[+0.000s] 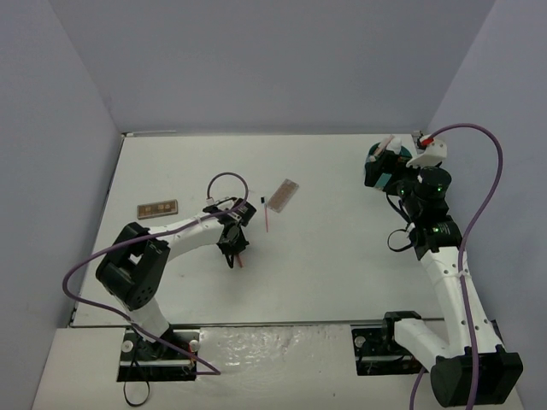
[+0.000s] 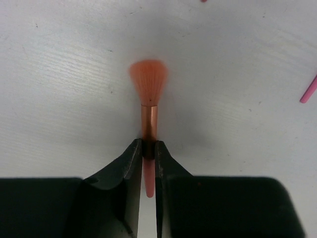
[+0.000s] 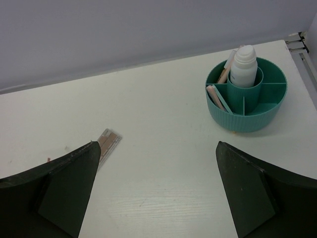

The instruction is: Organize the makeup

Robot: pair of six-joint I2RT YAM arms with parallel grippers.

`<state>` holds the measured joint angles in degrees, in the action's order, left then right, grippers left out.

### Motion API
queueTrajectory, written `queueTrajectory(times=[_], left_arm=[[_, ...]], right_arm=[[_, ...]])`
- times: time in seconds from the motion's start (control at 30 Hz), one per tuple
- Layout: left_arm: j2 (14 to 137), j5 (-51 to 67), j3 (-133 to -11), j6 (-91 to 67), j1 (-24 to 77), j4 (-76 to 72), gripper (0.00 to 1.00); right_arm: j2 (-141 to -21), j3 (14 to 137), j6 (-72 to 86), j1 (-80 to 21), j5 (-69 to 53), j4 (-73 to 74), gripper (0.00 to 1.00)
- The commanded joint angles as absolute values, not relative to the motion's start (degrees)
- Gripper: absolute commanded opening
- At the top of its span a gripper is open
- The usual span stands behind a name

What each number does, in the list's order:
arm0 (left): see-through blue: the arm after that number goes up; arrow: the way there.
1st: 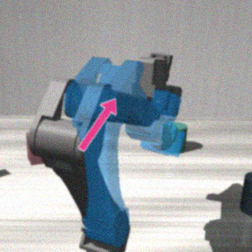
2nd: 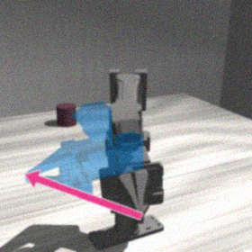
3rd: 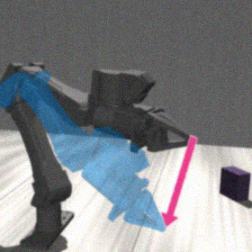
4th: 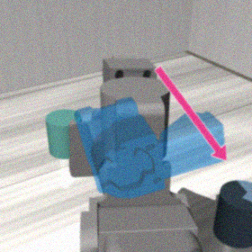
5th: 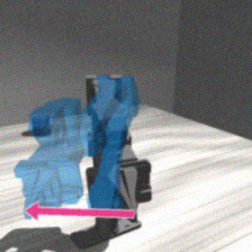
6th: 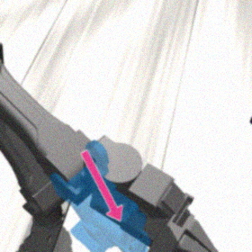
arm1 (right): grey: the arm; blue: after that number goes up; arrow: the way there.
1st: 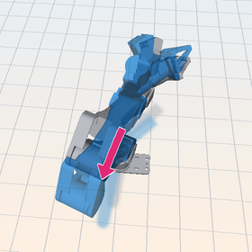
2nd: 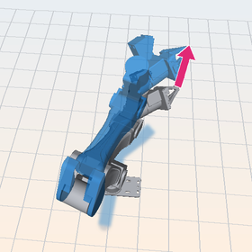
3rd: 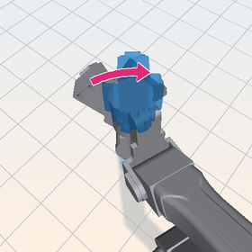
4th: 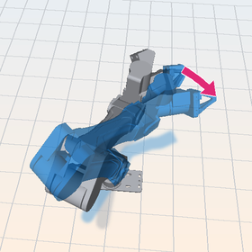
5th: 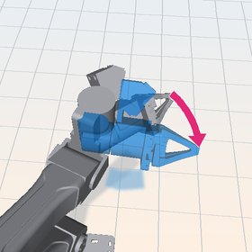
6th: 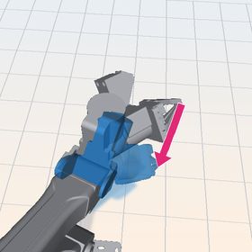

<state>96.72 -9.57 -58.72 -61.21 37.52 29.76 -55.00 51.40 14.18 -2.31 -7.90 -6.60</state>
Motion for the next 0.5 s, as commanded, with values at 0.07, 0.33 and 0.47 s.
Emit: queueTrajectory(times=[0.07, 0.33, 0.47], left_arm=[[86.63, -16.2, -61.21, -48.97, 40.98, 26.89, 0.0], [76.45, -12.19, -61.06, -27.08, 45.31, 6.86, 0.0], [76.7, -6.72, -63.6, -19.24, 46.67, 0.95, 0.0]], right_arm=[[-55.86, 53.51, 13.51, -2.71, -19.86, -10.28, 1.0], [-63.93, 56.81, 16.87, -5.08, -42.48, -10.12, 0.92], [-66.47, 57.8, 17.26, -9.62, -43.65, -10.22, 0.85]])
